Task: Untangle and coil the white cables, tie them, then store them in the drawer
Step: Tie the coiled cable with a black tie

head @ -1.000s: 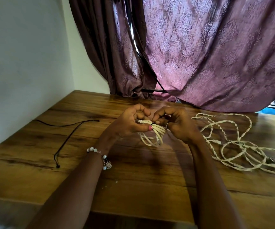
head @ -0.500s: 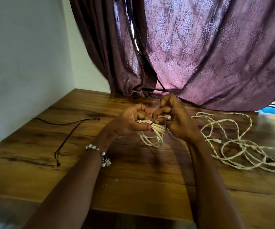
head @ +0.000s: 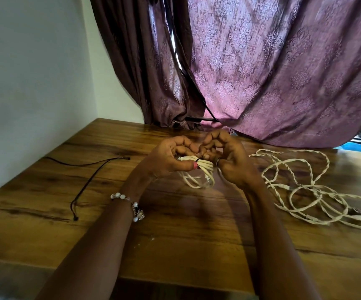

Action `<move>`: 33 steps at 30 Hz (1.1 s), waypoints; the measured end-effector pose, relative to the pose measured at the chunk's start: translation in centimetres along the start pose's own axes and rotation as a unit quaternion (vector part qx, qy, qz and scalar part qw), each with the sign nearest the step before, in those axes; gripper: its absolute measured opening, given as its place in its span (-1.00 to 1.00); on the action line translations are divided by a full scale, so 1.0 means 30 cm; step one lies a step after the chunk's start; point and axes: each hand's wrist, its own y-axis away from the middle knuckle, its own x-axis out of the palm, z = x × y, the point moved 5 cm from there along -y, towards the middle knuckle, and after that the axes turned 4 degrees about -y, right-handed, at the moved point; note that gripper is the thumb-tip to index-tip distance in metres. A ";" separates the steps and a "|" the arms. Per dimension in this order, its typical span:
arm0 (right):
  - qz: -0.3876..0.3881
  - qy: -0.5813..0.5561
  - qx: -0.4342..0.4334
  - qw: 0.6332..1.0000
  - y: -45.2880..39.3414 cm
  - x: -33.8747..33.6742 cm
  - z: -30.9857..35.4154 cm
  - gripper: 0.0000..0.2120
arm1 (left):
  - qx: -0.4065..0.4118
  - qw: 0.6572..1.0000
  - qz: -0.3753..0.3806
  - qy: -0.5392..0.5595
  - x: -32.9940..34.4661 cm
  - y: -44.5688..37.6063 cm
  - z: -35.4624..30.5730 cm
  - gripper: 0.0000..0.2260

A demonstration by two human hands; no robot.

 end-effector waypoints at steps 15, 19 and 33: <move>-0.006 0.272 -0.061 0.960 -0.002 -0.003 0.035 -0.51 | 0.059 0.984 -0.058 -0.156 -0.001 0.007 -0.023 -0.81; 0.018 0.281 -0.069 0.957 -0.002 0.006 0.041 -0.50 | 0.063 0.981 -0.059 -0.171 -0.001 0.010 -0.025 -0.81; 0.065 0.380 -0.074 0.920 0.004 0.043 0.083 -0.55 | 0.026 0.987 -0.038 -0.151 0.003 0.000 0.006 -0.83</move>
